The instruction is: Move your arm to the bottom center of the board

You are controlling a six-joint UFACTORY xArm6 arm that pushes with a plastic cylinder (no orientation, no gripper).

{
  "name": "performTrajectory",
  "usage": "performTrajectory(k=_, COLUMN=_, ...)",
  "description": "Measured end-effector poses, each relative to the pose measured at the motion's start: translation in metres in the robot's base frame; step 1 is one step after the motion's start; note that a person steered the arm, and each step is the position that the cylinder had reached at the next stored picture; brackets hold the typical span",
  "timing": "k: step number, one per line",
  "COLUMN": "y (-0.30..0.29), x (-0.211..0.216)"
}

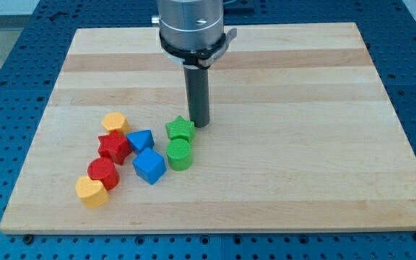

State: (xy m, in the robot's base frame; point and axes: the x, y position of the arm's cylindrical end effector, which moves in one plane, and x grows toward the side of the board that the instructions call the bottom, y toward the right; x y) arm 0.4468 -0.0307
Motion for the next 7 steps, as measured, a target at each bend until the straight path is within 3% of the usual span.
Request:
performTrajectory(k=2, y=0.034, x=-0.071)
performTrajectory(k=3, y=0.034, x=-0.072)
performTrajectory(k=4, y=0.038, x=-0.069)
performTrajectory(k=5, y=0.05, x=-0.016)
performTrajectory(k=7, y=0.051, x=-0.008)
